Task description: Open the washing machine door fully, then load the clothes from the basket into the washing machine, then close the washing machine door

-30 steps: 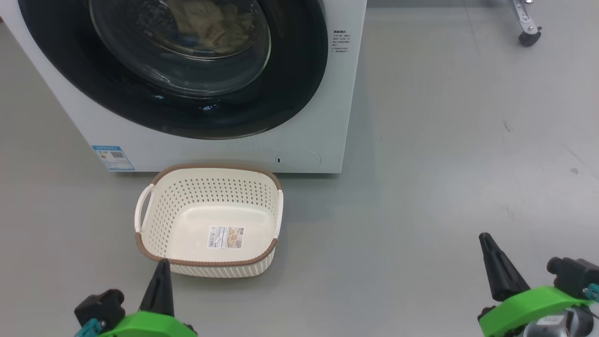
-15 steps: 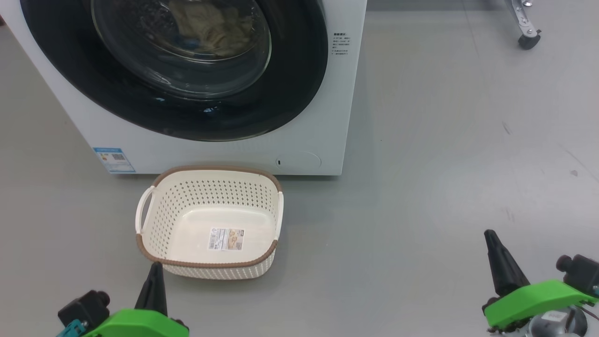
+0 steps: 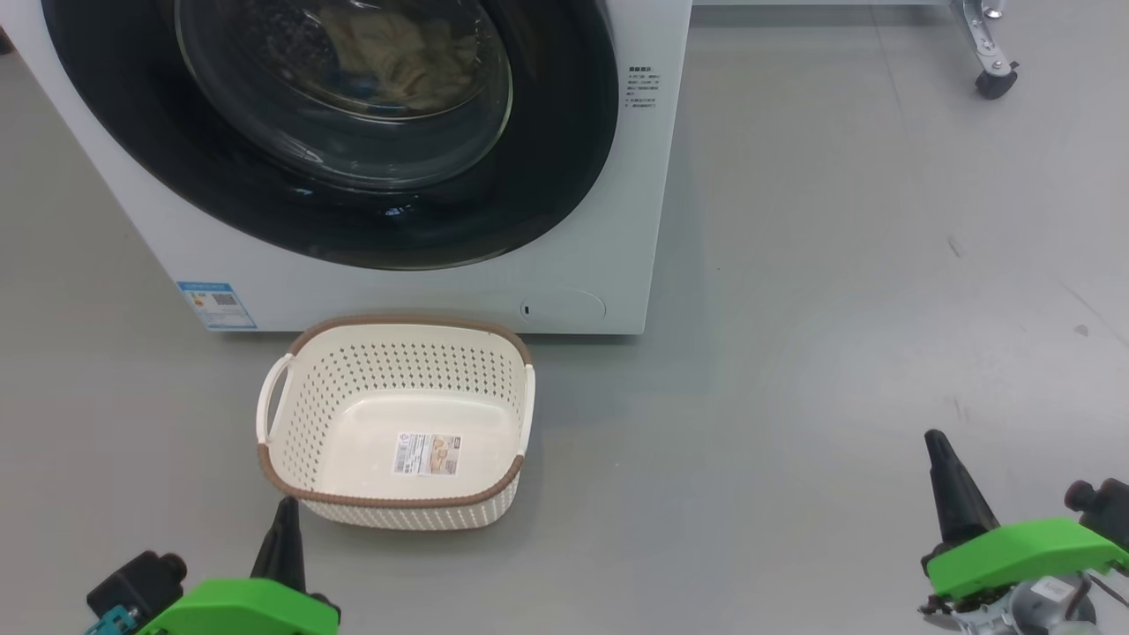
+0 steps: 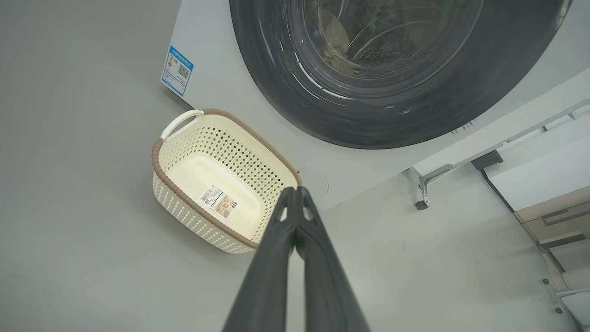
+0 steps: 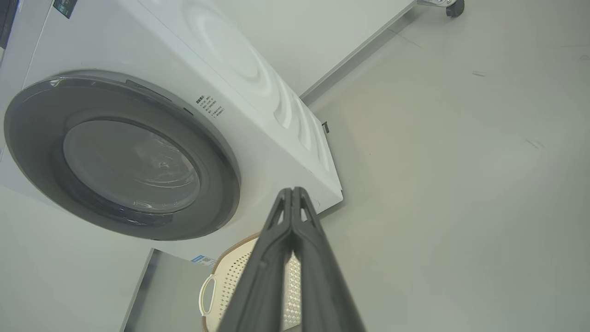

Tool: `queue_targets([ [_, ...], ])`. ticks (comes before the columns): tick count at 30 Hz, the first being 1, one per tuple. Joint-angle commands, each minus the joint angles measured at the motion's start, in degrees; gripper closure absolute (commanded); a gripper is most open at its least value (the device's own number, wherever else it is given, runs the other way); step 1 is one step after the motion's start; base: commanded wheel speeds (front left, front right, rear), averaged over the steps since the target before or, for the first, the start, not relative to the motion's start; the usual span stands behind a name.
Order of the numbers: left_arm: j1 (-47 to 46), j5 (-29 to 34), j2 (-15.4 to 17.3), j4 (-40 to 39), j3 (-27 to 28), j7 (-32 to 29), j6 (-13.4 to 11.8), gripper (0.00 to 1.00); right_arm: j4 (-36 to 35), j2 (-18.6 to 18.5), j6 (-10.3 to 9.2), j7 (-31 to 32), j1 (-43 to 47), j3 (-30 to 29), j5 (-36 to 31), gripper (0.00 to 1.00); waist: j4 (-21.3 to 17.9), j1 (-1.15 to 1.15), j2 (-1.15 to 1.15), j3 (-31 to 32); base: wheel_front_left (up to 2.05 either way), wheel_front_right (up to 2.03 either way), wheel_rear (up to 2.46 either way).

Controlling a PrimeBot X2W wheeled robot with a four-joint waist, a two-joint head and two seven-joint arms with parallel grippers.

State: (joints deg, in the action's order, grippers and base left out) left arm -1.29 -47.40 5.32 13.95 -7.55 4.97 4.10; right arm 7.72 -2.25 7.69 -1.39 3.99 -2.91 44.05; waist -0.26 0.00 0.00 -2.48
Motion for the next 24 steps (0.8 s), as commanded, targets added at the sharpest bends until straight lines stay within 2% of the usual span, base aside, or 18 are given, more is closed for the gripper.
queue_targets([
  [1,-2.9,-1.6,0.3,-1.6,1.7,-0.4,0.4,1.0,-1.3,-1.5,-0.07,0.4,-2.9,0.2,2.0,1.0,0.0,0.0,0.0,0.0,0.0,0.0,0.0],
  [24,-3.5,-15.7,-0.5,-1.0,5.5,-3.9,1.4,1.0,1.1,-1.8,-0.11,2.1,-5.2,-0.2,17.6,1.0,0.1,0.0,0.0,0.8,0.0,0.0,0.0],
])
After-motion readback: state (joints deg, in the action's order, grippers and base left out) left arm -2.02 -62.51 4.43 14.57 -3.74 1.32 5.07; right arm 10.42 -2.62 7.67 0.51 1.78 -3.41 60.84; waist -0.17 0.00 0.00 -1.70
